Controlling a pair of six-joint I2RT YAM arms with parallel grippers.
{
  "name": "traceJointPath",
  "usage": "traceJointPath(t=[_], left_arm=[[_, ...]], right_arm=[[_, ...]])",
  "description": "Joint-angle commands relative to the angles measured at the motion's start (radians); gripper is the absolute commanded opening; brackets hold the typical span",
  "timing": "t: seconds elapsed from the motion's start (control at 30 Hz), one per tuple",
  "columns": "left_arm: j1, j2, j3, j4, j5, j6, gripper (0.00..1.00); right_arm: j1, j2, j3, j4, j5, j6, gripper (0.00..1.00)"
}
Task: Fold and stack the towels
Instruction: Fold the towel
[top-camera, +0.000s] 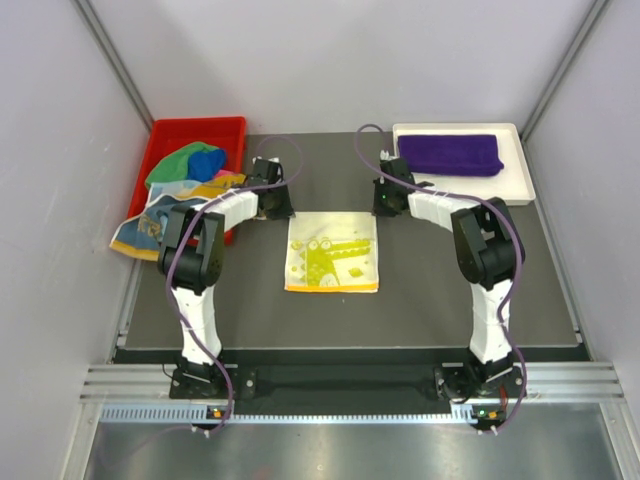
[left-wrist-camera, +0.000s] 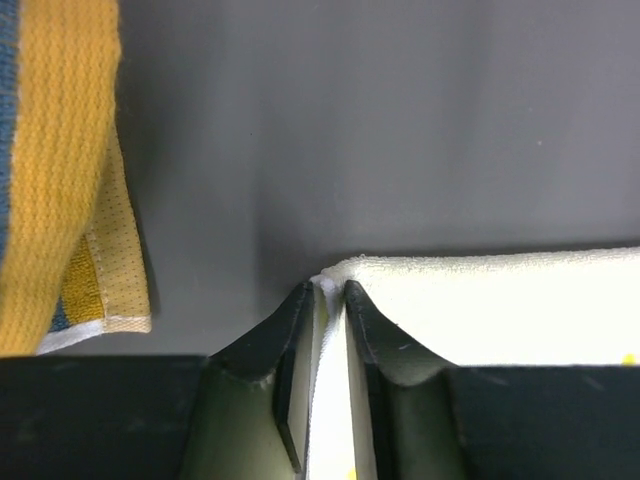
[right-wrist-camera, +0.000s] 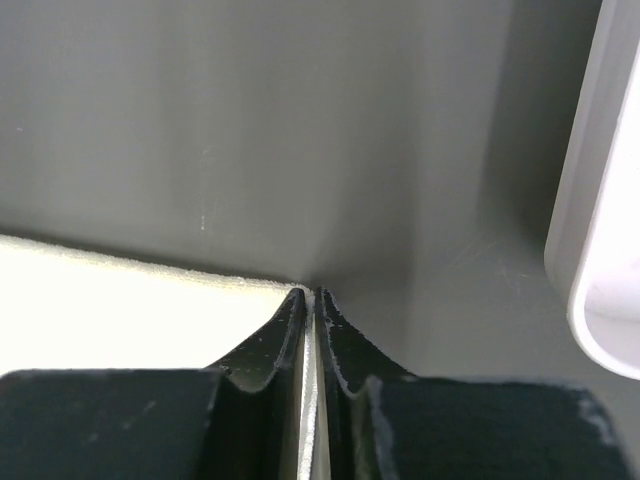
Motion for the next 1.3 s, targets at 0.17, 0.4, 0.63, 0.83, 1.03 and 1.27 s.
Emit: traceJointPath(t=[0.17, 0.4, 0.63, 0.83, 1.03, 1.27], left_arm=[[-0.001, -0.023, -0.054, 0.104, 0.030, -0.040, 0.14], [-0.001, -0.028, -0.074, 0.218, -0.033, -0.068, 0.04], [0.000, -0.023, -0.062, 0.353, -0.065, -0.080, 0.01], [0.006, -0.012, -0.027, 0.416, -0.059, -0.088, 0.00], [0.010, -0.048, -0.056, 0.476, -0.030, -0.077, 0.00], [0.011, -0.117, -0.143, 0.526, -0.013, -0.078, 0.00]], right_arm=[[0.012, 0.026, 0.049, -0.031, 0.001, -0.023, 0.01], [-0.002, 0.047, 0.095, -0.025, 0.001, -0.031, 0.00], [-0.048, 0.053, 0.130, 0.018, -0.058, -0.036, 0.00], [-0.082, 0.018, 0.109, 0.105, -0.076, -0.031, 0.00], [-0.090, -0.077, 0.002, 0.223, -0.075, -0.031, 0.00], [-0.087, -0.192, -0.113, 0.303, -0.087, -0.022, 0.00]])
